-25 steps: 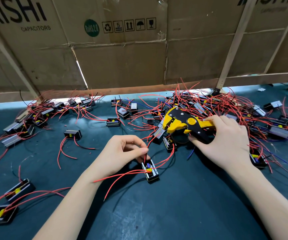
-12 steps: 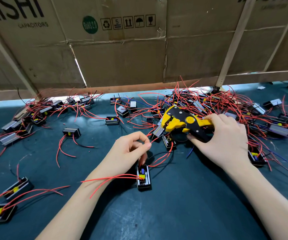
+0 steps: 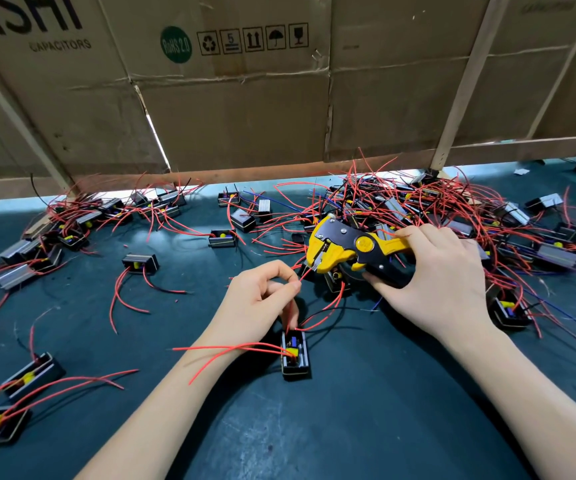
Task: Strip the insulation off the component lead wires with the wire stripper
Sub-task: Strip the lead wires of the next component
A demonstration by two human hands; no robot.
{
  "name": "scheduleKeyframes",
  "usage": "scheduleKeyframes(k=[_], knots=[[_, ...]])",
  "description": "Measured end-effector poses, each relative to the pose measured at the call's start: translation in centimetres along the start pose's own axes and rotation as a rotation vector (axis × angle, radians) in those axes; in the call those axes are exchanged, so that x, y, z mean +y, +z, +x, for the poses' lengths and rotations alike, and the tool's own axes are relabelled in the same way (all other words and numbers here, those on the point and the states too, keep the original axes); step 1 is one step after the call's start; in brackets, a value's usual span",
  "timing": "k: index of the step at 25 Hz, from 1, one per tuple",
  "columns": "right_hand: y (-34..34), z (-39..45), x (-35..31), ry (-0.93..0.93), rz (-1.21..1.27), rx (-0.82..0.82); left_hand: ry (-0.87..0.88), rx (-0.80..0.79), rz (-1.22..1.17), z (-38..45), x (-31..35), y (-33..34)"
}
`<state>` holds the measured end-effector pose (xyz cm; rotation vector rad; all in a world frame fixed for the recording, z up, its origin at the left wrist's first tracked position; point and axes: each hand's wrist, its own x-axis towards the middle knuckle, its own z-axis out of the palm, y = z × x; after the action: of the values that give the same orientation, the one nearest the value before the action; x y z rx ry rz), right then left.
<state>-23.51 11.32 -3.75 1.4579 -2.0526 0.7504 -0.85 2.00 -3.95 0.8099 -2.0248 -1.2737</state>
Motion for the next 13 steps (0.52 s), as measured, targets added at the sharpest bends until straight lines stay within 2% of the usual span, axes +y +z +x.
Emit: scheduleKeyframes(k=[13], knots=[[-0.83, -0.04, -0.55, -0.016, 0.035, -0.031, -0.015, -0.006, 0.028, -0.06, 0.26, 0.09]])
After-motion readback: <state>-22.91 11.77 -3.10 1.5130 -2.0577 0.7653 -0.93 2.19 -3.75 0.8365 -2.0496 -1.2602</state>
